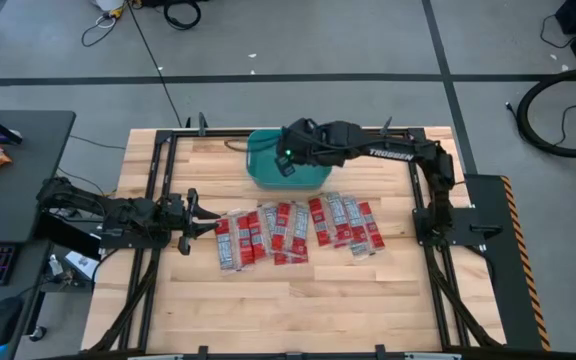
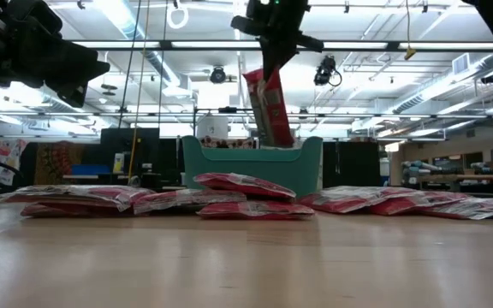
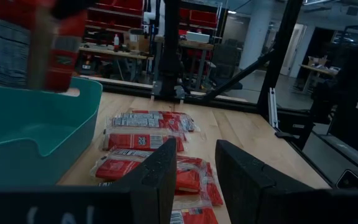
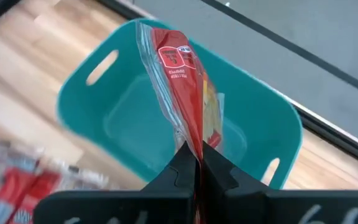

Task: Sort popcorn bags into baskets
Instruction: Put the red popcorn bag into the blue bin

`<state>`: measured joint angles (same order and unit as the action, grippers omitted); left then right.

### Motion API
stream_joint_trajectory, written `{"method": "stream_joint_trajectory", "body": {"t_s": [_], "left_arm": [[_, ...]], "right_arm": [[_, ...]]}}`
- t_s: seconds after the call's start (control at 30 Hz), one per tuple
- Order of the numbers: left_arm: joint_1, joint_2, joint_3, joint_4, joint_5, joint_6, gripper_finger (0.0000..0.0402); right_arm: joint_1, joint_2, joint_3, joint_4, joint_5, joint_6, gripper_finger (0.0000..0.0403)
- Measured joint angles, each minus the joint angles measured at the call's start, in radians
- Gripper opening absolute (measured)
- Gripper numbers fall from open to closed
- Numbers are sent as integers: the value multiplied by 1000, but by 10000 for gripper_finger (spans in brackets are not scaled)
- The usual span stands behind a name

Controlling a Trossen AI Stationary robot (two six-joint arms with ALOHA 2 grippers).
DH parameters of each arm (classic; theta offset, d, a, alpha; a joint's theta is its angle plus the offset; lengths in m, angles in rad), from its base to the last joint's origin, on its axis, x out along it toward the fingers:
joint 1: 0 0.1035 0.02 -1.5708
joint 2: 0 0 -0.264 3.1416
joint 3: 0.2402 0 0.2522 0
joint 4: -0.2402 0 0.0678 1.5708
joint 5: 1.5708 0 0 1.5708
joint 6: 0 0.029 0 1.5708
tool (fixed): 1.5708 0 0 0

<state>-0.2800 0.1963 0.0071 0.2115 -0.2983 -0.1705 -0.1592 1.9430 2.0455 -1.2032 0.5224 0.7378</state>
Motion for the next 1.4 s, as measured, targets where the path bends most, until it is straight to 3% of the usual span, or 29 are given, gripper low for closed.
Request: {"method": "stream_joint_trajectory", "body": {"t_s": [0.63,0.9,1.1,1.27,1.33,1.4], "left_arm": [[0,0,0,0,0,0,117],[0,0,0,0,0,0,117],[0,0,0,0,0,0,117],[0,0,0,0,0,0,117],[0,0,0,0,0,0,117],[0,0,0,0,0,0,117]], "right_arm": [[-33,2,-308,188,-12,228,17],[-59,2,-330,449,-77,89,77],[-60,-1,-330,657,-315,-105,113],[-11,-1,-330,624,-565,-255,115],[32,-1,-330,566,-562,-312,114],[84,-1,-330,510,-485,-363,114]]}}
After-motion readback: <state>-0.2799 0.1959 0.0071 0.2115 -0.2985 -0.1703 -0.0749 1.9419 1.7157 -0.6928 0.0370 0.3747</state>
